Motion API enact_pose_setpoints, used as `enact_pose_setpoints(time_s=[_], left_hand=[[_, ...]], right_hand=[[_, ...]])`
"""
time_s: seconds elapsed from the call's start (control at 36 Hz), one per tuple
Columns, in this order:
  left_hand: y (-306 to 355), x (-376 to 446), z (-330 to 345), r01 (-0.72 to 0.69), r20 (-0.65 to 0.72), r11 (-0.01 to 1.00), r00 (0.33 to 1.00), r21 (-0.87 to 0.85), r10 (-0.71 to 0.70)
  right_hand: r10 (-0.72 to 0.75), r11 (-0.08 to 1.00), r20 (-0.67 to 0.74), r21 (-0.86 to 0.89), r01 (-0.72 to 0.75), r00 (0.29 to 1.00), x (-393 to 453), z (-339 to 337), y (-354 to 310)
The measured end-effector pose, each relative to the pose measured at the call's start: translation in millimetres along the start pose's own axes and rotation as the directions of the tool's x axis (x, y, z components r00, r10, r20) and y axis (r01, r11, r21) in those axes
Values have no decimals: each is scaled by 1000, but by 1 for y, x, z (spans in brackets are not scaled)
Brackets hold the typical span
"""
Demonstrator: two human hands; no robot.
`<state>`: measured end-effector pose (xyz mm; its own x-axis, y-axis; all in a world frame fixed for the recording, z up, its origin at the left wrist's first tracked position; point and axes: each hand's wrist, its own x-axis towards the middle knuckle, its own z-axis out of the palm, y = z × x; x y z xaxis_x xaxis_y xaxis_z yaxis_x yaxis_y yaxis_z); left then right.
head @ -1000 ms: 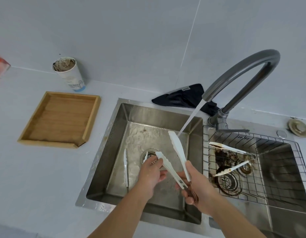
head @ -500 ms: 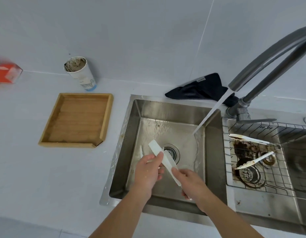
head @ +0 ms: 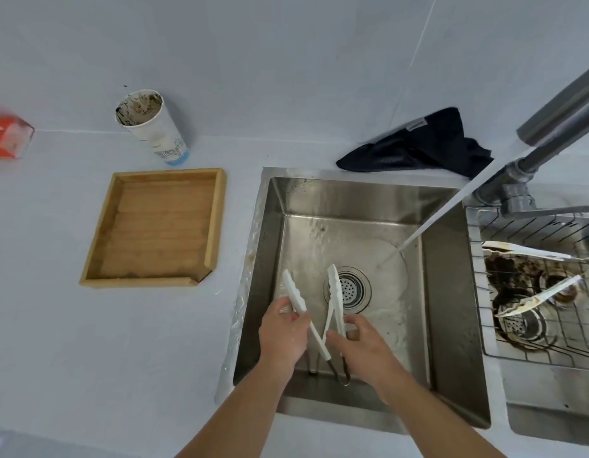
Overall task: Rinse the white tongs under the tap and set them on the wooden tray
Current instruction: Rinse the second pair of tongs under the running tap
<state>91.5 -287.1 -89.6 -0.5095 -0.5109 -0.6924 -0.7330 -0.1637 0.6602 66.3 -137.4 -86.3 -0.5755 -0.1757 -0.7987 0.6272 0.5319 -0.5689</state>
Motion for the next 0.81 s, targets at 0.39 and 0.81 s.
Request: enact_pose_setpoints(time_s=[0.39,0.81], left_hand=[[-21,46,0,146,-90,984,986,102,-137],[-30,72,2,273,-82,960,960,66,-267]], right_hand=[[116,992,76,31,-119,990,38,17,0],[176,981,108,67,-184,978,61,31,5]])
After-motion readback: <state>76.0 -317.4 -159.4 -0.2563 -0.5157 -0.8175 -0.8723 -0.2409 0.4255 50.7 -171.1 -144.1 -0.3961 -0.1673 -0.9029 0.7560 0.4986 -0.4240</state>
